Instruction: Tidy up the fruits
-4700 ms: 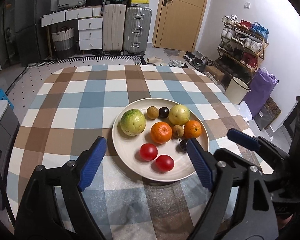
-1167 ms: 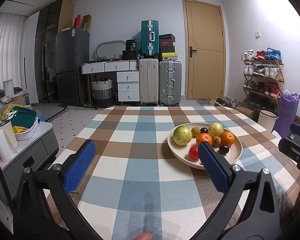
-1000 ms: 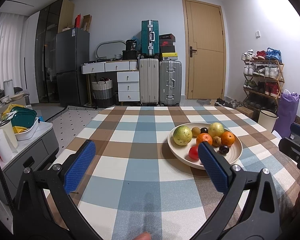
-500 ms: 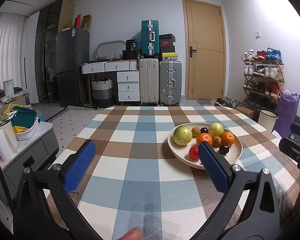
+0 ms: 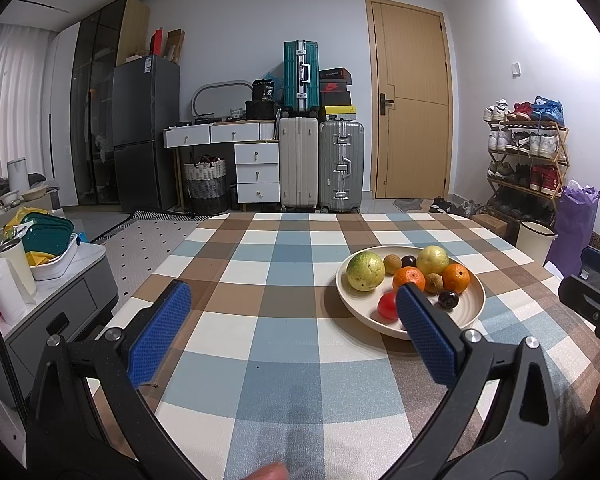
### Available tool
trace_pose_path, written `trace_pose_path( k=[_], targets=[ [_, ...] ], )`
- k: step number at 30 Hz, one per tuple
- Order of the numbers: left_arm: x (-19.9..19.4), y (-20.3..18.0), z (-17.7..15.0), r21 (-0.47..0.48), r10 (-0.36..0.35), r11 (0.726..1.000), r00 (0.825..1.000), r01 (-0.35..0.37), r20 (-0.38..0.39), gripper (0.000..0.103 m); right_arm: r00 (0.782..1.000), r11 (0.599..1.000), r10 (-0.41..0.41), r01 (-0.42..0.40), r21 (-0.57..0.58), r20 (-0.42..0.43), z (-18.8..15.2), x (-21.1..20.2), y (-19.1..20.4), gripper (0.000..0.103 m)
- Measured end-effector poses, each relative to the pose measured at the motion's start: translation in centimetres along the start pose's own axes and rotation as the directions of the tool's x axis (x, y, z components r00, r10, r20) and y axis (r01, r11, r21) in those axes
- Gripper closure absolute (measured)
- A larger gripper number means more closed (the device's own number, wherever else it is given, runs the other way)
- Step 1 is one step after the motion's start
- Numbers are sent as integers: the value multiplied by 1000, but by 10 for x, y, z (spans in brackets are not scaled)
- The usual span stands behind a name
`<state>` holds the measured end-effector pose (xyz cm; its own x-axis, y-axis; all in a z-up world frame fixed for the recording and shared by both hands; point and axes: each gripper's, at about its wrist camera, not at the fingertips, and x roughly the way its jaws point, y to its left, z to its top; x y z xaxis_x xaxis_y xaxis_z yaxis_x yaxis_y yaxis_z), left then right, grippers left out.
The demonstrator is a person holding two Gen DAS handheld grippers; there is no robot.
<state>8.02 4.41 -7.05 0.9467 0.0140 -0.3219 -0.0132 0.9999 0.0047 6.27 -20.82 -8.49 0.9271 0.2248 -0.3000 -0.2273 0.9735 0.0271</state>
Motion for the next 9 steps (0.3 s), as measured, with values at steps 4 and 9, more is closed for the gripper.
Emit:
trace_pose_path(
  k=[4,9],
  targets=[
    [1,0,0,0,0,1000,1000,0,0,1,1000,1000,0,0,0,0,0,0,0,0],
    [-1,1,0,-1,0,1000,1000,0,0,1,1000,1000,0,0,0,0,0,0,0,0]
  ],
)
